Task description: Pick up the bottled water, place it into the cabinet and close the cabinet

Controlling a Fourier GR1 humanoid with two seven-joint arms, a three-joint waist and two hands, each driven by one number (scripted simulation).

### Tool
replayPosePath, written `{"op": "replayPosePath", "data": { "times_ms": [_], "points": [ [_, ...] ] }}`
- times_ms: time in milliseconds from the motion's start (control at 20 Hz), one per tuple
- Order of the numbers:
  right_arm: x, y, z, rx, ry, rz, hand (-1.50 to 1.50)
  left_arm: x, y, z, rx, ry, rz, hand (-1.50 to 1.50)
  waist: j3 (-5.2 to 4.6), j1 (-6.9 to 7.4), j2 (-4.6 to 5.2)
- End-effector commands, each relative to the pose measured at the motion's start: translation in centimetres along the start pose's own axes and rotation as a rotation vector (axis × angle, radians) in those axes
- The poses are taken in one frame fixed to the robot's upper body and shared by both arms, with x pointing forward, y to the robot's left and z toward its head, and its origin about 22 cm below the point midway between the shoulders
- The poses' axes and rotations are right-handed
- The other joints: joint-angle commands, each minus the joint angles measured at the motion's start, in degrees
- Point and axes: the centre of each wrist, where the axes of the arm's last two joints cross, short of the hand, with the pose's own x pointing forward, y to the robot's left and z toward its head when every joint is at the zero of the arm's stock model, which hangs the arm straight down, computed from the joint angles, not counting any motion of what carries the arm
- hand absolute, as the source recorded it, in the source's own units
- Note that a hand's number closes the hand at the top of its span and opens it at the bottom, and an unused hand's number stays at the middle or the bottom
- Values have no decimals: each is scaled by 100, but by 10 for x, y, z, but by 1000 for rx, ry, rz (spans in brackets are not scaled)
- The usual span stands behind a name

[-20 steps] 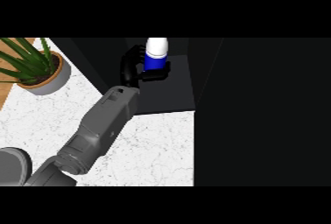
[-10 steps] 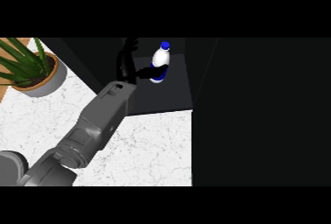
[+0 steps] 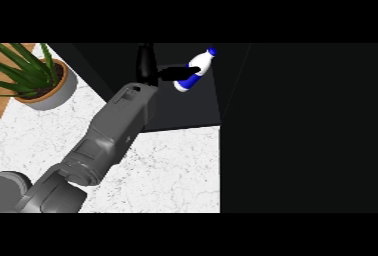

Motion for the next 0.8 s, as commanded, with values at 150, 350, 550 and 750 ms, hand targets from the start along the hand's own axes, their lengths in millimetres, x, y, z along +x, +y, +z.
{"op": "replayPosePath", "data": {
  "times_ms": [150,350,550,750],
  "points": [
    [10,0,-2,18,-37,-30,-150,19,-1,-10,-74,-116,222,-150,4,134,-54],
    [7,-3,1,1,-12,-37,-150,10,-16,5,-139,-86,265,-150,11,261,-119],
    [32,10,-3,-1,-7,-34,-150,-1,-20,19,-131,-86,284,-150,9,363,-185],
    [25,9,-6,-22,-1,-34,-150,1,-22,24,-163,-89,318,-150,12,463,-213]
  ]
}}
